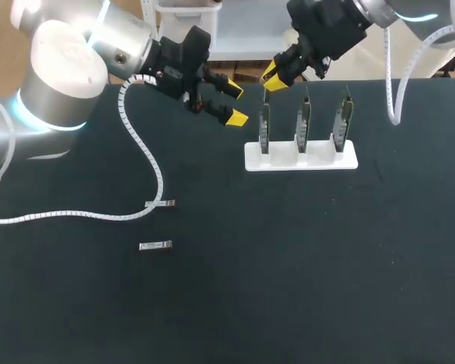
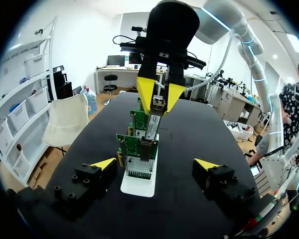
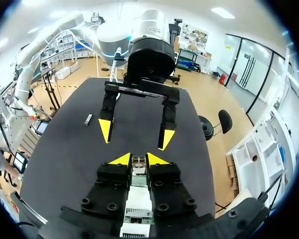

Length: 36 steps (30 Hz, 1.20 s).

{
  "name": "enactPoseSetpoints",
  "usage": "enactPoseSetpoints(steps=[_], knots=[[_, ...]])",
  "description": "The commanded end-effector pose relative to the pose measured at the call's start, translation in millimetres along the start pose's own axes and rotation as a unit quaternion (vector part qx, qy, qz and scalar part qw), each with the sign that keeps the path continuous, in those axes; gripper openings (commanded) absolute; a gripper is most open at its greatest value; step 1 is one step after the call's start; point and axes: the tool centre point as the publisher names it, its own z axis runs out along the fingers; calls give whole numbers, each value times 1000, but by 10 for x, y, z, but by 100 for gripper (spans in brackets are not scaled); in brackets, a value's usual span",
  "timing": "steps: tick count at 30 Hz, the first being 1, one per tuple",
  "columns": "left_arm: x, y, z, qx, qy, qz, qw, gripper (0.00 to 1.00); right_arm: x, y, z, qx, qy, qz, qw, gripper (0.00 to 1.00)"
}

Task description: Pick up the optical module with the left hand, and insert it into the network port with the right hand.

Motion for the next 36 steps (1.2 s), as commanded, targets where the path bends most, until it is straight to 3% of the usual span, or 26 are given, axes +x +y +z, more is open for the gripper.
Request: enactPoseSetpoints(steps=[1,20,28,36], knots=[[3,6,2,0,0,1,1000,100,14,-1,14,0,1,0,1000,0],[3,6,2,0,0,1,1000,100,-35,-48,-44,-6,-9,6,1000,0],[3,6,2,0,0,1,1000,100,-48,-56,-79,-32,-20,32,999,0],[3,6,2,0,0,1,1000,100,-37,-80,-87,-26,-9,20,999,0]])
